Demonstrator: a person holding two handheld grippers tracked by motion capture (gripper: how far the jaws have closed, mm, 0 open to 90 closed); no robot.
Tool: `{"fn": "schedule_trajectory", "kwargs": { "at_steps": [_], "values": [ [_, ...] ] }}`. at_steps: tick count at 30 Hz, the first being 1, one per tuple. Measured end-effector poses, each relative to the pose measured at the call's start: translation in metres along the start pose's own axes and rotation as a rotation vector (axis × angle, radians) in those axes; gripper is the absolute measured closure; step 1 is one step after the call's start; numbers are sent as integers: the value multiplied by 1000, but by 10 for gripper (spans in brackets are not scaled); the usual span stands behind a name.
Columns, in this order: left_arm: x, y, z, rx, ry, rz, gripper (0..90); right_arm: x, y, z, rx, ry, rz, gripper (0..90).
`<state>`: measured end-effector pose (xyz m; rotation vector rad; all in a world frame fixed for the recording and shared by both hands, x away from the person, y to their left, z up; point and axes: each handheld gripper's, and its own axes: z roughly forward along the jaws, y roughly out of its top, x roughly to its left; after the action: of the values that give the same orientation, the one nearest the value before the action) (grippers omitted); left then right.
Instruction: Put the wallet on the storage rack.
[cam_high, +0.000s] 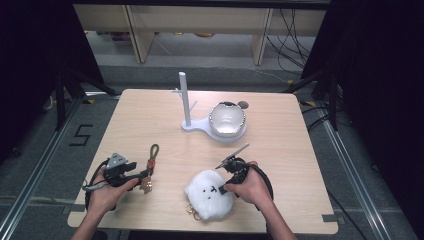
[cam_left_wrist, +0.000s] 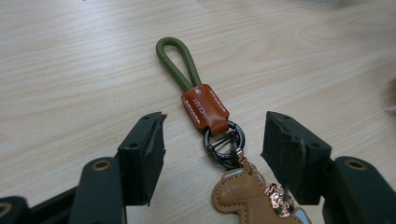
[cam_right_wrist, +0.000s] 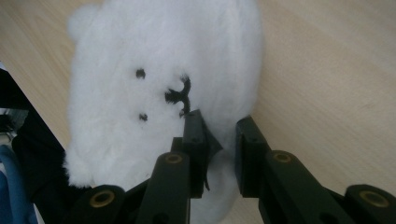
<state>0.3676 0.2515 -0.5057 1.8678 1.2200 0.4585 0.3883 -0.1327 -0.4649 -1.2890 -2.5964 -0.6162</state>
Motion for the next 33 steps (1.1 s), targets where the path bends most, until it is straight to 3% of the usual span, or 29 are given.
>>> {"fn": "schedule_trajectory", "kwargs": {
  "at_steps": [1,4,9,10,14,15,18,19,21,22,24,26,33],
  "values": [
    [0,0,0,-1,3,6,380,0,0,-5,-25,-19,-34,787],
    [-1,0,1,-12,-6,3,380,4,2,-16,-26,-35,-32,791],
    [-1,-1,1,-17,-5,3,380,3,4,-27,-61,-67,-70,793],
    [-1,-1,1,-17,-1,3,380,1,5,-35,-69,-90,-103,794],
    [-1,0,0,-23,11,5,381,4,7,-49,-106,-100,-118,796],
    [-1,0,0,-25,11,4,381,6,7,-54,-131,-113,-115,797],
    [-1,0,-1,-25,12,5,381,5,9,-60,-137,-125,-125,798],
    [-1,0,-1,-26,13,3,381,7,9,-64,-138,-127,-106,798],
    [-1,-1,-1,-32,9,2,381,5,11,-70,-156,-143,-120,799],
    [-1,-1,-1,-33,8,0,381,5,12,-79,-167,-163,-105,800],
    [0,-1,-1,-35,8,0,381,4,13,-82,-179,-159,-100,800],
    [0,-1,-1,-38,14,1,381,1,15,-94,-210,-182,-122,800],
    [0,-1,-2,-39,18,-2,381,-5,20,-110,-253,-212,-118,801]
  ]
}}
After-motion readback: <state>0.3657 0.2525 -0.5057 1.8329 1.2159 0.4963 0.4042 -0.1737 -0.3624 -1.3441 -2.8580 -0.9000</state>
